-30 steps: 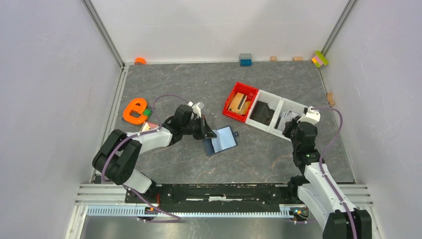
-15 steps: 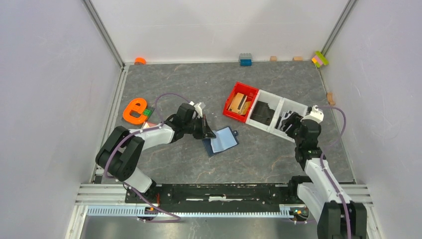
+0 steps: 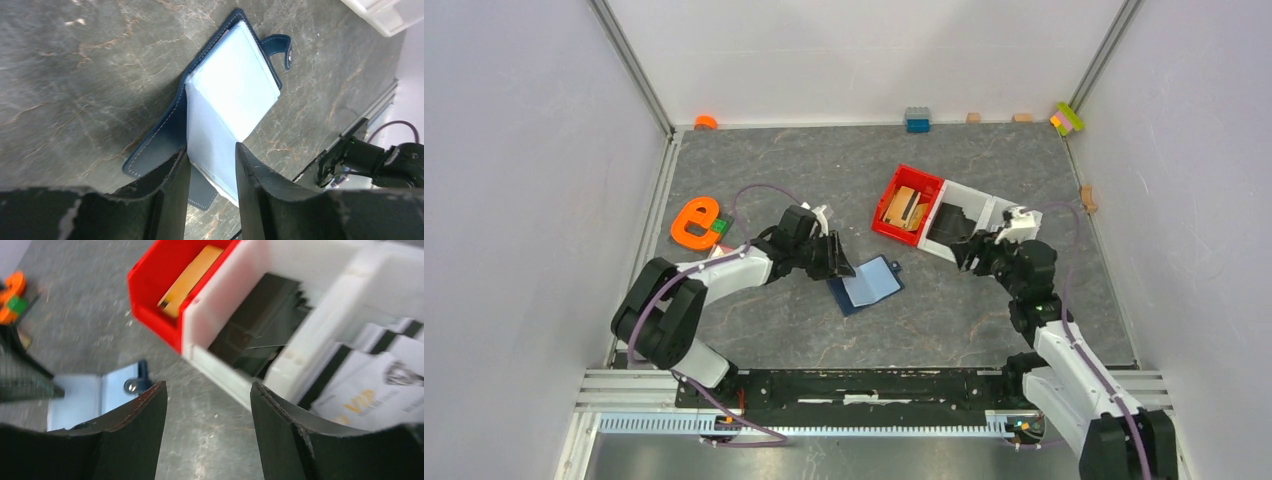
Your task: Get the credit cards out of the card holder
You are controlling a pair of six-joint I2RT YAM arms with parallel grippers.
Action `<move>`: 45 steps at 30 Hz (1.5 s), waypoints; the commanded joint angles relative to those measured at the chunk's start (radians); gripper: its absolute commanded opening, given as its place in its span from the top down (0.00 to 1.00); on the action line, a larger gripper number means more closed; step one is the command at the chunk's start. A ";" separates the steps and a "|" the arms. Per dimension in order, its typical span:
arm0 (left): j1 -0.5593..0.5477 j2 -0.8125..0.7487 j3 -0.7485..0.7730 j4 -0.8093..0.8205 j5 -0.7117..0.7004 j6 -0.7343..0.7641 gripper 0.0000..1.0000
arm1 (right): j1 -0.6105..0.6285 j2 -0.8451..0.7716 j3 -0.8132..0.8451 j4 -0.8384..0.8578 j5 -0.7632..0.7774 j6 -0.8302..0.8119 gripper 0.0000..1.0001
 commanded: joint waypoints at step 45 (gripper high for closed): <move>-0.065 -0.332 -0.042 -0.257 -0.495 0.139 0.98 | 0.878 0.640 0.332 0.086 0.297 -0.163 0.05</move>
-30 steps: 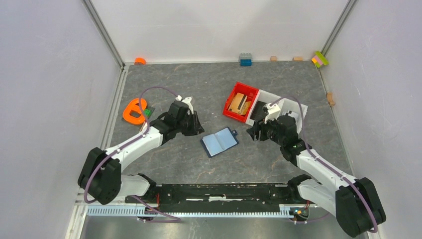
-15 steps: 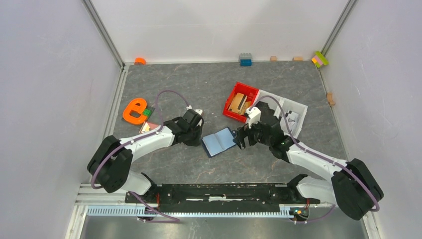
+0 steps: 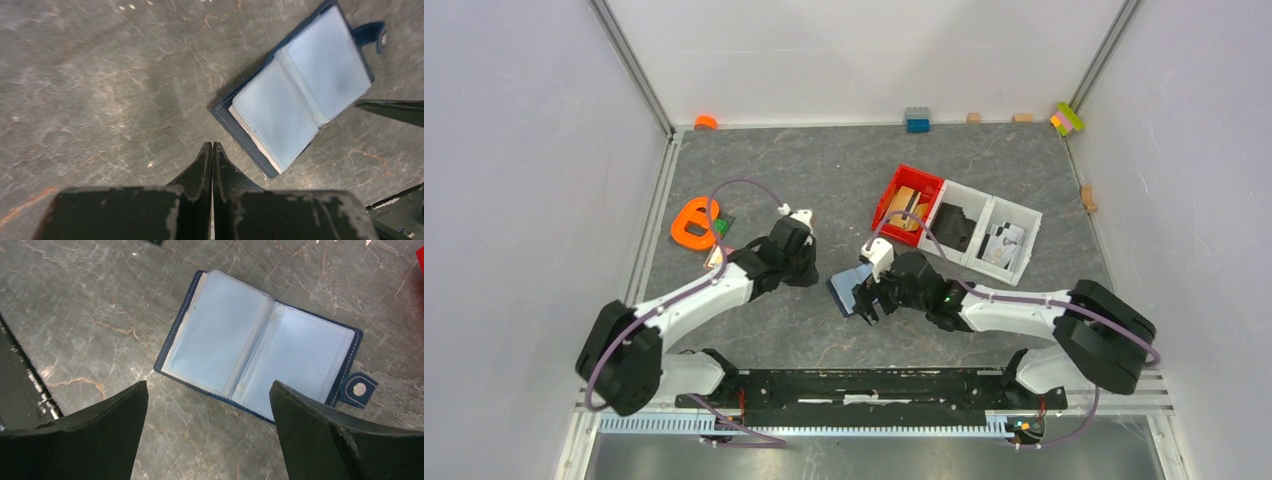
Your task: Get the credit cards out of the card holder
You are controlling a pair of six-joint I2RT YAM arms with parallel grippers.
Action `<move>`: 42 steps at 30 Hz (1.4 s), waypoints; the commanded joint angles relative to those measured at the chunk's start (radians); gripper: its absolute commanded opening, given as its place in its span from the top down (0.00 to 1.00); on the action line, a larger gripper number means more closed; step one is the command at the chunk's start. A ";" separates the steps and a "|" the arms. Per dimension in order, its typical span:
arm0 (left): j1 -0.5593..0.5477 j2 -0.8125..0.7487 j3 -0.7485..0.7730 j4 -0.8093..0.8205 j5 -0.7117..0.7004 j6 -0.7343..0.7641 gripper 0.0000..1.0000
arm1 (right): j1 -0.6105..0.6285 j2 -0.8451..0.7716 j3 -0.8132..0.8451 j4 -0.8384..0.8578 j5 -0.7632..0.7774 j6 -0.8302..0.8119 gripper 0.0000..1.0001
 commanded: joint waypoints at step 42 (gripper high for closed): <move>0.029 0.057 0.001 0.096 0.115 0.012 0.94 | 0.023 0.250 0.193 -0.039 0.110 0.096 0.58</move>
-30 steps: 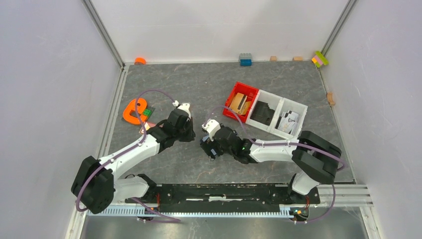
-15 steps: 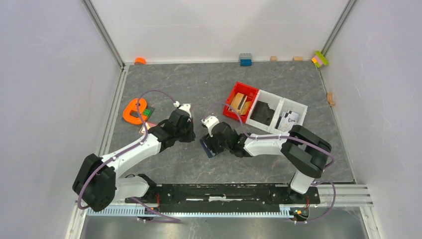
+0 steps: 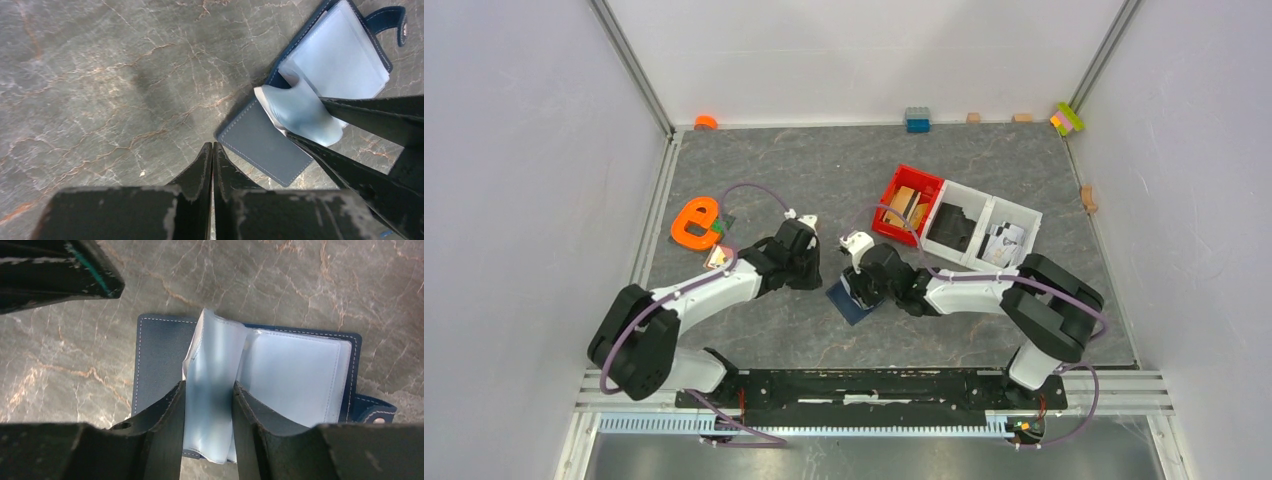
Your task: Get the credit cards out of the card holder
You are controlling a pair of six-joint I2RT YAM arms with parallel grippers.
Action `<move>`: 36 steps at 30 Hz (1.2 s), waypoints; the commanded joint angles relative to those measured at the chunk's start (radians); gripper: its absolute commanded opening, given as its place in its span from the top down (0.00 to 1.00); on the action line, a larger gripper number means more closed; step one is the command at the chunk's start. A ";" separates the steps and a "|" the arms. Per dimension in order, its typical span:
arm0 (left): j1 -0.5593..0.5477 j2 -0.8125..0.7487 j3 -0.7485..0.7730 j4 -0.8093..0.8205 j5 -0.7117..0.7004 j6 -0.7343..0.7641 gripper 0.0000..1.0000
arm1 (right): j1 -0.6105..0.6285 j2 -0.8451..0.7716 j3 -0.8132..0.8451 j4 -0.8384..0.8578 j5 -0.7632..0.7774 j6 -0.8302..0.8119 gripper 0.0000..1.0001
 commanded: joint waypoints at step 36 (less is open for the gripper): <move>-0.029 0.327 0.142 0.017 0.242 -0.005 0.89 | -0.334 -0.348 -0.336 0.141 -0.083 0.143 0.44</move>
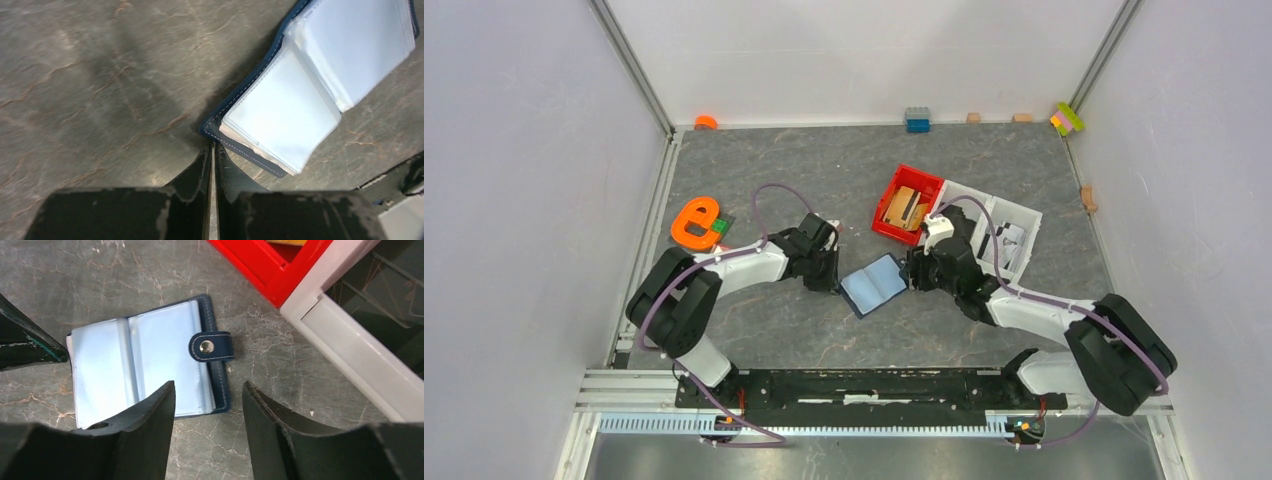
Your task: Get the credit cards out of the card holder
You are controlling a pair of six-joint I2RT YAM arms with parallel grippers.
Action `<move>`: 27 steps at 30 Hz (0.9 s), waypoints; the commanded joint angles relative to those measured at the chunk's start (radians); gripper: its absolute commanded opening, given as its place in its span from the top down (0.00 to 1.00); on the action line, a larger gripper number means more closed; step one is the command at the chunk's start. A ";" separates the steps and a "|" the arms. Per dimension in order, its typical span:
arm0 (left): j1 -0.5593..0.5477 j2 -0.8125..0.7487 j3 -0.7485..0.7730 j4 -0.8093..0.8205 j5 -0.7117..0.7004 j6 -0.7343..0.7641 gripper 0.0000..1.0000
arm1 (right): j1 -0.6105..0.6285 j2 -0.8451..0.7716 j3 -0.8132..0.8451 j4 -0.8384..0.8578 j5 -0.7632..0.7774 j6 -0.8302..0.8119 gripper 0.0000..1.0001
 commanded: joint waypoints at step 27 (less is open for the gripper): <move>-0.012 0.139 0.002 0.225 0.227 -0.030 0.85 | -0.010 0.191 0.040 0.095 -0.265 0.040 0.47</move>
